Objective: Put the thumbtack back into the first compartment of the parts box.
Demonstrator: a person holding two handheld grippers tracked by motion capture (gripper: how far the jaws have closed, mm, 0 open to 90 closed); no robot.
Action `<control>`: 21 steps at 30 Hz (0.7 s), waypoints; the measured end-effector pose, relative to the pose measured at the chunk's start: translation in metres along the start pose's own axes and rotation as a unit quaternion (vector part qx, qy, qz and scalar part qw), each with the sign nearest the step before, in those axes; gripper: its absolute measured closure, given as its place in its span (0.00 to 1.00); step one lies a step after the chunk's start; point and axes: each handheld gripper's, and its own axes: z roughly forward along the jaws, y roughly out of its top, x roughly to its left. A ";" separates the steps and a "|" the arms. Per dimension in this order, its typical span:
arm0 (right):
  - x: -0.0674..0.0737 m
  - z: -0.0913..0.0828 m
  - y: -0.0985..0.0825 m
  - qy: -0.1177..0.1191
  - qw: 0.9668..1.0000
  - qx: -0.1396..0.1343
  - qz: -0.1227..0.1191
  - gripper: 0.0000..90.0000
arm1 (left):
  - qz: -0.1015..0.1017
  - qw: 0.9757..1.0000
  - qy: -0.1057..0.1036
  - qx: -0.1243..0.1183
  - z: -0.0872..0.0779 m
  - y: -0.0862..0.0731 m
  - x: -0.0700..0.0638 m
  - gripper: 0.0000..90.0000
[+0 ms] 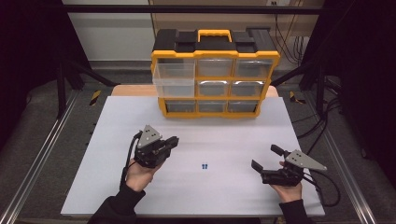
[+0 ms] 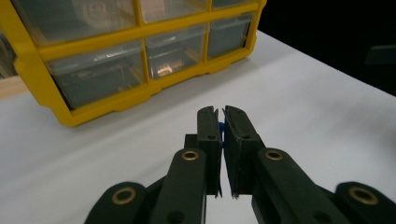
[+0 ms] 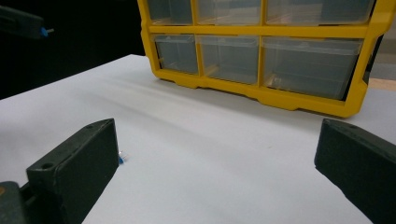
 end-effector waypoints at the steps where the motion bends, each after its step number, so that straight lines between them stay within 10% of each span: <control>1: 0.000 0.000 0.000 0.000 1.000 0.000 0.000 0.01 | 0.000 1.000 0.000 0.000 0.000 0.000 0.000 0.94; 21: 0.000 0.001 0.000 -0.002 1.000 -0.001 0.002 0.01 | 0.037 0.999 0.021 -0.024 -0.026 0.067 0.018 0.94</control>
